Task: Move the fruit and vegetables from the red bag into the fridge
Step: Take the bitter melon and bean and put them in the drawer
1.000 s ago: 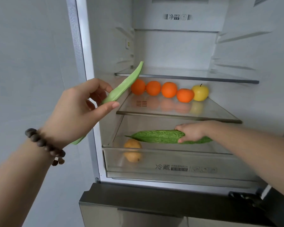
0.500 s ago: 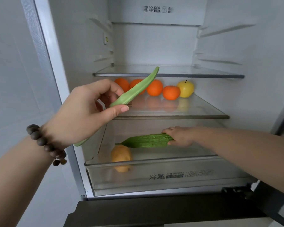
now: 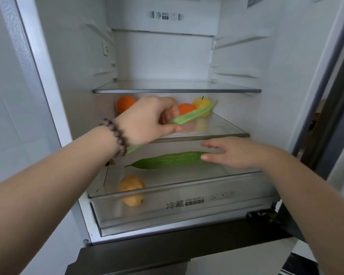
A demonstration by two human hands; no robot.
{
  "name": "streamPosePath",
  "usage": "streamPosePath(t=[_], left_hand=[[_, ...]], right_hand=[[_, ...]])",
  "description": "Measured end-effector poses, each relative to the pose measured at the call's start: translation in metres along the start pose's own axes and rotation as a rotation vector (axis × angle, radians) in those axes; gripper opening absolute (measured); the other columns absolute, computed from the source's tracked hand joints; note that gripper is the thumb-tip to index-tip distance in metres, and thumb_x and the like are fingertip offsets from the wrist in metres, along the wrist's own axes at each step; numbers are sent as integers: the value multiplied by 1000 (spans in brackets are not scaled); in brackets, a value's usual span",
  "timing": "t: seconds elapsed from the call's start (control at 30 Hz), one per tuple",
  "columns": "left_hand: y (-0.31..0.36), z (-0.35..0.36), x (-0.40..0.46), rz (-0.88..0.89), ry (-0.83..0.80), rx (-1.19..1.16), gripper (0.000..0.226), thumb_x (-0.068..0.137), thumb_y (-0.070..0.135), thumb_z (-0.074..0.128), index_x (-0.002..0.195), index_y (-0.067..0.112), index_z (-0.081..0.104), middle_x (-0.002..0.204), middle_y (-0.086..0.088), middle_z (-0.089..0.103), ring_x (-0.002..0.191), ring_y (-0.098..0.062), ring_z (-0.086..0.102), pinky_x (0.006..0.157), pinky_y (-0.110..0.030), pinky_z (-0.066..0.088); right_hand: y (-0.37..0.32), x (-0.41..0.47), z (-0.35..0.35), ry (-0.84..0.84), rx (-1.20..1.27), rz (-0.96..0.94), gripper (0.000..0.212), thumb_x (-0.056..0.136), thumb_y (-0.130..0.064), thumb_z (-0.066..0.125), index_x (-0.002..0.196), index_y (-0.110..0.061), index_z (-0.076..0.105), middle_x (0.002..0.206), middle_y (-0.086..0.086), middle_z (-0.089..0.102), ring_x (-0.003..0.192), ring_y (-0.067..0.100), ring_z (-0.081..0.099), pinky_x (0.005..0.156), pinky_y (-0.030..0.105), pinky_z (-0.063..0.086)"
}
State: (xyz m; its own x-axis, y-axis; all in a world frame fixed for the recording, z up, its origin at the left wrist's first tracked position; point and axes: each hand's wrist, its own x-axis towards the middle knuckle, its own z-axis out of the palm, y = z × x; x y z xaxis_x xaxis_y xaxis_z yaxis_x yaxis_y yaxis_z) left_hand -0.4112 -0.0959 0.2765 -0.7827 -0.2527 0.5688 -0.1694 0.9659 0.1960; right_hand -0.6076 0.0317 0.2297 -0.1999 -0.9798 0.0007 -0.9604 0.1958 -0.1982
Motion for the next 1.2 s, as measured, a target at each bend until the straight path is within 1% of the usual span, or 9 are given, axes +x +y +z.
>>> streamPosePath(t=[0.1,0.2,0.33,0.4,0.53,0.63,0.9,1.03,1.2], left_hand=[[5,21,27,4,-158,76,23,76,32,74,91,22,58,83,4,62,75,-12,57,69,-24,44],[2,47,48,-33,-303,66,31,78,34,73,100,17,61,87,3,60,79,-13,55,70,-24,44],[-3,86,60,-47,-469,95,36,81,39,68,107,16,59,90,6,56,81,-12,53,62,-19,37],[-6,104,64,-6,-499,180,39,81,45,65,106,16,59,92,5,60,83,-16,56,65,-23,40],[-5,126,67,98,-386,304,39,83,48,61,105,16,57,97,-1,65,86,-20,59,67,-25,39],[-2,146,57,169,-505,253,37,85,38,61,113,15,55,102,-3,64,90,-21,59,69,-23,35],[-36,187,44,82,-759,317,41,88,42,57,118,15,50,106,-6,61,88,-23,56,77,-34,48],[-40,185,44,44,-763,300,54,89,53,48,125,12,46,105,-7,60,89,-24,58,74,-32,47],[-36,160,50,-25,-779,215,61,91,56,41,135,13,39,125,-11,55,106,-26,55,89,-32,45]], right_hand=[[10,-37,17,302,63,44,59,87,-55,43,137,-23,43,141,0,46,128,16,42,106,29,32],[14,-63,40,492,56,54,66,84,-62,33,134,-21,48,133,-3,50,120,13,45,100,28,36],[21,-84,76,690,-81,60,57,91,-58,30,126,-20,55,124,0,59,120,18,49,108,48,34],[25,-87,90,726,-120,63,53,91,-55,31,126,-22,55,122,0,60,123,18,48,112,49,26],[28,-85,101,797,-101,57,47,93,-49,34,126,-23,54,117,-1,61,121,18,47,114,43,19],[28,-82,102,819,-102,57,45,94,-49,33,124,-23,55,116,-1,61,119,16,46,113,44,20],[31,-79,108,884,-108,40,42,93,-47,36,123,-23,54,114,1,60,117,16,45,112,47,23],[32,-78,109,887,-103,36,42,94,-46,36,123,-22,54,114,2,60,116,17,46,113,46,21],[31,-78,109,883,-126,43,44,94,-47,34,121,-20,56,113,3,59,114,19,47,113,45,20]])
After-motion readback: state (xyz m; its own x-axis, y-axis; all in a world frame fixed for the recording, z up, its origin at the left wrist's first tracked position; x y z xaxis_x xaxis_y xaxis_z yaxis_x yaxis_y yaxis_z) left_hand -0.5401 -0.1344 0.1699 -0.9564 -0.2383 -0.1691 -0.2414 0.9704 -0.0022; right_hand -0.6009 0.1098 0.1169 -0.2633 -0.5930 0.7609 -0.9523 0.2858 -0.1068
